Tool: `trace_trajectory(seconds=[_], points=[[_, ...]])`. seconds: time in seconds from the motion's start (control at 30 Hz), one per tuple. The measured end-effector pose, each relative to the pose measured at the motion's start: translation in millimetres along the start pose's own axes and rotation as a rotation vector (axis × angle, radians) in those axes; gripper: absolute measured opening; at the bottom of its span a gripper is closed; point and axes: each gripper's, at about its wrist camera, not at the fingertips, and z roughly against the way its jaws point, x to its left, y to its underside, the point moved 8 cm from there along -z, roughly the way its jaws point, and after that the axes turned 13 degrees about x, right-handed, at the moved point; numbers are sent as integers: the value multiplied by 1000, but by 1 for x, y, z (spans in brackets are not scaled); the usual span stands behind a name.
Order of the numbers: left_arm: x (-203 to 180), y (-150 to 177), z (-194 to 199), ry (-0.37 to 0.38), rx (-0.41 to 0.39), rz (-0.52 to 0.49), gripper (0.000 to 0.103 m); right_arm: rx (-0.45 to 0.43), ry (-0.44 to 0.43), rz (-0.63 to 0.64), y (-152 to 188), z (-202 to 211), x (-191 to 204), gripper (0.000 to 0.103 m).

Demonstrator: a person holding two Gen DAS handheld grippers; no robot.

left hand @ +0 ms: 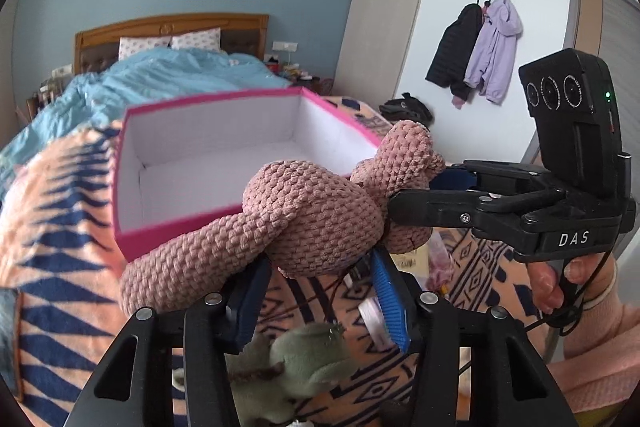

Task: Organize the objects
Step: 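Lift the pink bunny with the right gripper and drop it into the pink box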

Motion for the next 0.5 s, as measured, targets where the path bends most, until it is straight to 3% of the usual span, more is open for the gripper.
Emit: trace_trajectory(seconds=[0.3,0.5], points=[[13,-53,25,-88,-72,-46,52,-103,7,80,-54,29,9,55],[38,-80,17,-95,-71,-22,52,-130,6,104,-90,22,1,55]])
